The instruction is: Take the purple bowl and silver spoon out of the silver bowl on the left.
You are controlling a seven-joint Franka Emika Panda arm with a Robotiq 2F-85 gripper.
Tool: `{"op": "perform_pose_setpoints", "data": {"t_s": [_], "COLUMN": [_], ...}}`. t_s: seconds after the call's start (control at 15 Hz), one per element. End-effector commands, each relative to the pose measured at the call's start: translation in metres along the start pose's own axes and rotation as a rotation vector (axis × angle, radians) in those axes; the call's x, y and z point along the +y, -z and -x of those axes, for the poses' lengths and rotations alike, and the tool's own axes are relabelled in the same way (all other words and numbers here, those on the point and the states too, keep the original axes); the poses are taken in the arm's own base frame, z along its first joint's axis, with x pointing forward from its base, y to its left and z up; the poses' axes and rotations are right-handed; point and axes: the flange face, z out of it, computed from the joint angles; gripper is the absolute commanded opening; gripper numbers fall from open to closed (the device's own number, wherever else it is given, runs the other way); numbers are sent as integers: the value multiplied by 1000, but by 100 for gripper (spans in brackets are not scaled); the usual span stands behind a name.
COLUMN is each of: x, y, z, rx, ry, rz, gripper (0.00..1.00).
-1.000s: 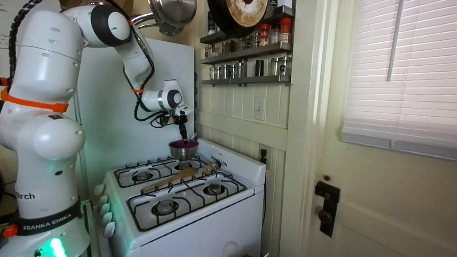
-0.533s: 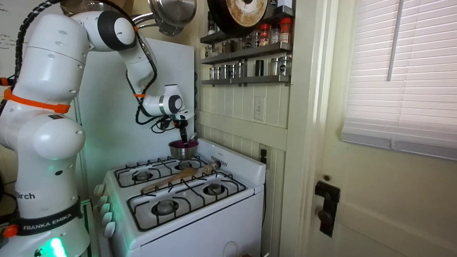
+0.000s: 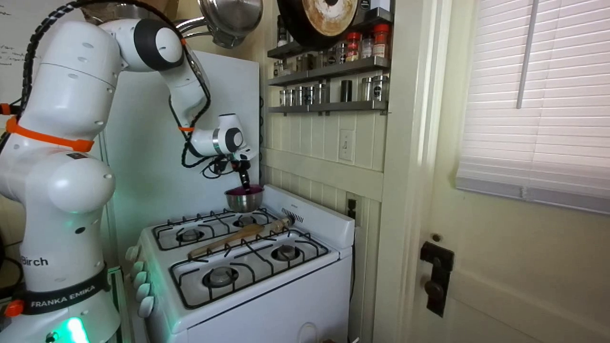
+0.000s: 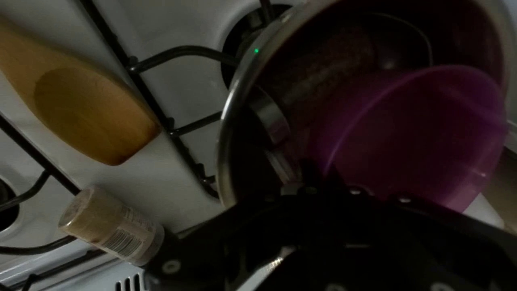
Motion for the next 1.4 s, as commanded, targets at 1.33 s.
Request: {"op": "perform_pose_setpoints", "data": {"t_s": [1.33], "x": [126], "y": [90], "z": [85], "rx": [267], "ry": [-563], "rz": [193], "gripper": [3]}}
